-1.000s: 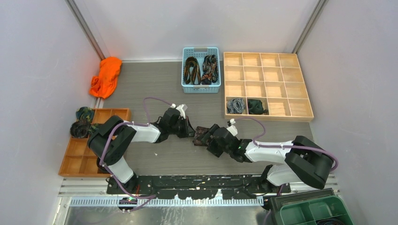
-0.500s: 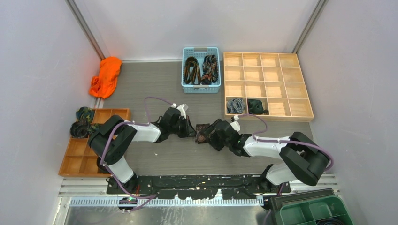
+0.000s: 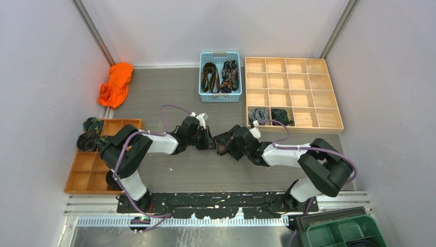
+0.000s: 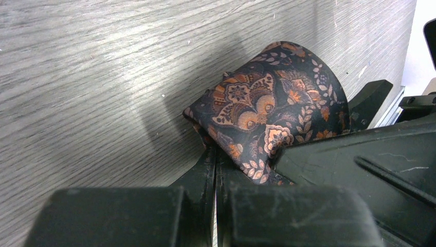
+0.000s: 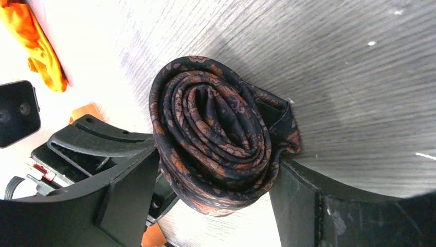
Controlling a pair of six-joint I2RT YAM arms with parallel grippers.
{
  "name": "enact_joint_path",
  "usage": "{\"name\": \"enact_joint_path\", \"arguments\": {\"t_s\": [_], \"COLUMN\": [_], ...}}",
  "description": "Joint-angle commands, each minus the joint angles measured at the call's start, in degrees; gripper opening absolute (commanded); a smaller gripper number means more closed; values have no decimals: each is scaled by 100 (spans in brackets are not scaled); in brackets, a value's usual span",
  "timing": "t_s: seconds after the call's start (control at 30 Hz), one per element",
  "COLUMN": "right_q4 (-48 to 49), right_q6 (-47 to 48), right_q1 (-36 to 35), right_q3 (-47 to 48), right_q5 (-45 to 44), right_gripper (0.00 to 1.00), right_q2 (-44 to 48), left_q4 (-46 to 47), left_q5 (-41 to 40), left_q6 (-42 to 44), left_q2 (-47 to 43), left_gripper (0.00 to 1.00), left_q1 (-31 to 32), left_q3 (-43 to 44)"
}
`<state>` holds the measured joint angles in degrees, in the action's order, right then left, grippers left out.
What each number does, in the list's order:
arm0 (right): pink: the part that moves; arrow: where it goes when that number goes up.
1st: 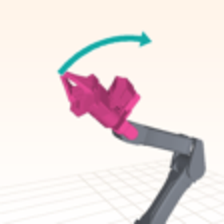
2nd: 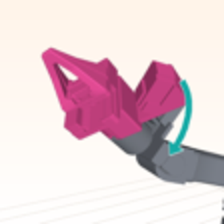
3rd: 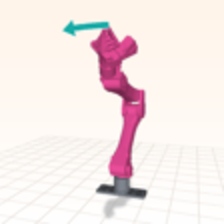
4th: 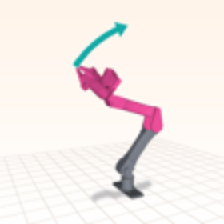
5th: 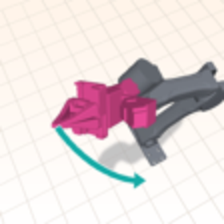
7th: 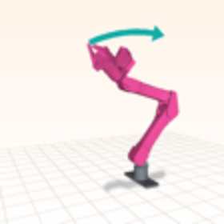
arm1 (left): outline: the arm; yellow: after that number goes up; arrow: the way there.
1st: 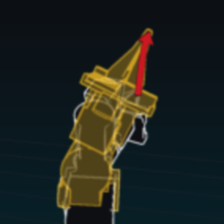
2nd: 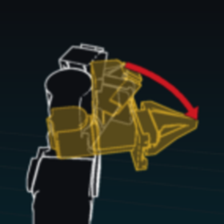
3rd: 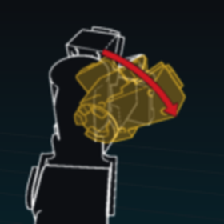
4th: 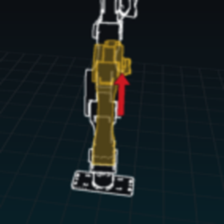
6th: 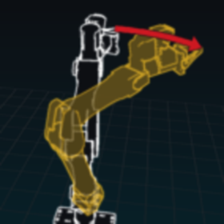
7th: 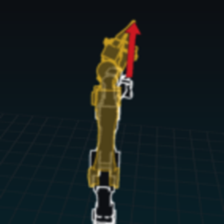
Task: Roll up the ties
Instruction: Pick up the tie at the center of the board.
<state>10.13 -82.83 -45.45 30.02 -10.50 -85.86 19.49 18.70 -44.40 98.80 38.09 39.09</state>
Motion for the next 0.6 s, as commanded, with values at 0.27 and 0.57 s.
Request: {"name": "enact_joint_path", "arguments": {"t_s": [0.27,0.57], "right_q4": [-2417,-2392], "right_q6": [817,1161], "right_q1": [364,369], "right_q3": [-557,-365], "right_q5": [-477,-427], "right_gripper": [75,63], "right_q2": [-1091,-1366], "left_q4": [-756,-1122], "left_q5": [-212,-476], "left_q6": [328,316], "left_q2": [479,100], "left_gripper": [0,0], "left_q1": [-84,-103], "left_q3": [-182,-215]}}
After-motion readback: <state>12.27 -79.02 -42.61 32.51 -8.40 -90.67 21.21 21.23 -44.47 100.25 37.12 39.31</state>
